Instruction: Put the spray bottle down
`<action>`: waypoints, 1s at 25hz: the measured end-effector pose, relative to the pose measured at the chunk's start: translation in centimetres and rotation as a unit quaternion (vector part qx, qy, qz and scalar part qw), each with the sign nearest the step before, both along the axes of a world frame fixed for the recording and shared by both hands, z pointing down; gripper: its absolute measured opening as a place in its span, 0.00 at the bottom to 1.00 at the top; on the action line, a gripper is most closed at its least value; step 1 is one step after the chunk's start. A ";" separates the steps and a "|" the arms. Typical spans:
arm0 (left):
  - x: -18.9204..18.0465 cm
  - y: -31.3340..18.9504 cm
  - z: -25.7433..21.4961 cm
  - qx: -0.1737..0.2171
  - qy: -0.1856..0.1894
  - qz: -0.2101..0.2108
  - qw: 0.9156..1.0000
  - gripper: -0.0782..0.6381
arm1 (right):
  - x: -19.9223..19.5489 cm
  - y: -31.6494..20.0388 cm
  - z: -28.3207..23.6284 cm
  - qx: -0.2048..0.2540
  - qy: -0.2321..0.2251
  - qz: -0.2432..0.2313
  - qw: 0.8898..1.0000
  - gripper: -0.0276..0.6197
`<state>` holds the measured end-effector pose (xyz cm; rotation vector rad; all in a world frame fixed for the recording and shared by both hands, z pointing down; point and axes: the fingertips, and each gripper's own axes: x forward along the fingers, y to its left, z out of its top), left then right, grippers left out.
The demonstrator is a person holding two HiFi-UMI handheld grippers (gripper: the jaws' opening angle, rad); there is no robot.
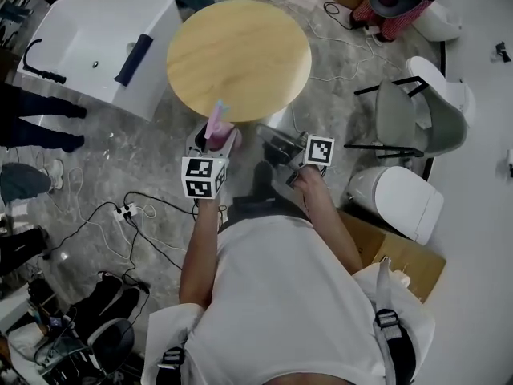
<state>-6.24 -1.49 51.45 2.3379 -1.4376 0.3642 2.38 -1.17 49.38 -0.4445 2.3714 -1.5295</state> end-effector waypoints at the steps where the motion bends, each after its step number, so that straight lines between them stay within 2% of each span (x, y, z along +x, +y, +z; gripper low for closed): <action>1: 0.2 -0.8 -0.1 0.000 -0.001 -0.002 1.000 0.48 | 0.1 -0.8 0.0 0.000 -0.001 -0.003 1.000 0.08; 16: 3.0 -7.0 -0.2 -0.008 -0.023 -0.026 0.999 0.48 | 2.6 -6.8 -0.2 -0.012 -0.029 -0.033 0.999 0.08; 25: 2.8 -9.5 -0.8 -0.007 -0.032 -0.041 0.999 0.48 | 2.9 -9.0 -0.6 -0.016 -0.036 -0.043 0.998 0.08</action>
